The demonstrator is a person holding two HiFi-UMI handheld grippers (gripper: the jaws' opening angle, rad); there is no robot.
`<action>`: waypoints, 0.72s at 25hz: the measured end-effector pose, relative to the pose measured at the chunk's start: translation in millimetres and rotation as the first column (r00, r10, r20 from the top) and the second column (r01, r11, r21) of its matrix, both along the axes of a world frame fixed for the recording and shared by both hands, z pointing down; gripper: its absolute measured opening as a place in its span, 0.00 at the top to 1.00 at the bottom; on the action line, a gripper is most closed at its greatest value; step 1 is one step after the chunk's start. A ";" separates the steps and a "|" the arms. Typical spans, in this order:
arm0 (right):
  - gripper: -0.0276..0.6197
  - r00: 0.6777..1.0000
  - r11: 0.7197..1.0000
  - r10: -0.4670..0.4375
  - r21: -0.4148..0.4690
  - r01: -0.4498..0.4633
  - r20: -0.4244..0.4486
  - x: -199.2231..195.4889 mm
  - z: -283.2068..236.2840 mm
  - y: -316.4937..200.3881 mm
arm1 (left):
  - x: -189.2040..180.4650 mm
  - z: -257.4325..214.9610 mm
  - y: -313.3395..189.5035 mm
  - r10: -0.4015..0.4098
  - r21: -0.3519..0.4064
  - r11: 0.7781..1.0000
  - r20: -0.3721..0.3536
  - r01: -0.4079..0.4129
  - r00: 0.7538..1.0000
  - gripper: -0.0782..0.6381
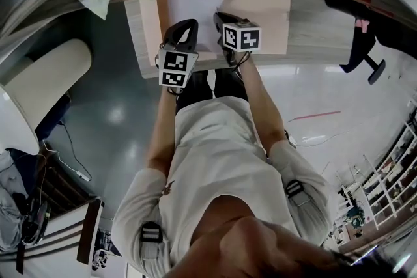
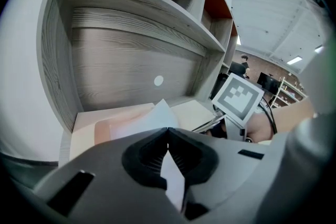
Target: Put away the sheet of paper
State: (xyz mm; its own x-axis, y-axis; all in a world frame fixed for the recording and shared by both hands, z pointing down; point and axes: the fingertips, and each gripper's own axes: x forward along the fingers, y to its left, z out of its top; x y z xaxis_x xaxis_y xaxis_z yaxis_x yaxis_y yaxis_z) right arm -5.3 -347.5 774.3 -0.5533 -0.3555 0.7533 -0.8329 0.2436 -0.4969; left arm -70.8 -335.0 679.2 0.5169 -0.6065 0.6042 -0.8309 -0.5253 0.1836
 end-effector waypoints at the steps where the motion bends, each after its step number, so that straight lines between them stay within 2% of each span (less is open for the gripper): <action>1: 0.93 1.000 1.000 -0.007 0.000 0.007 0.002 -3.2 0.3 0.0 | -1.2 0.3 0.6 -0.002 -0.001 1.000 -0.001 0.002 1.000 0.86; 13: 0.93 0.996 0.997 -0.082 -0.013 0.082 0.023 -40.6 4.0 1.1 | -13.0 3.3 2.3 -0.011 -0.003 1.000 -0.004 0.011 1.000 0.86; 18: 0.93 0.995 0.995 -0.093 0.026 0.095 -0.043 -33.4 8.6 0.7 | -13.5 7.0 3.4 -0.001 -0.009 1.000 -0.003 0.001 1.000 0.86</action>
State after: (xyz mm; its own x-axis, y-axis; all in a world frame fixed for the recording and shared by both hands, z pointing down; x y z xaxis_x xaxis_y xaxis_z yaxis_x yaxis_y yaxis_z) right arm -38.7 -346.8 782.9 -0.5534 -0.3243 0.7672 -0.8257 0.3349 -0.4540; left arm -84.3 -331.5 686.2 0.5182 -0.6015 0.6080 -0.8308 -0.5229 0.1908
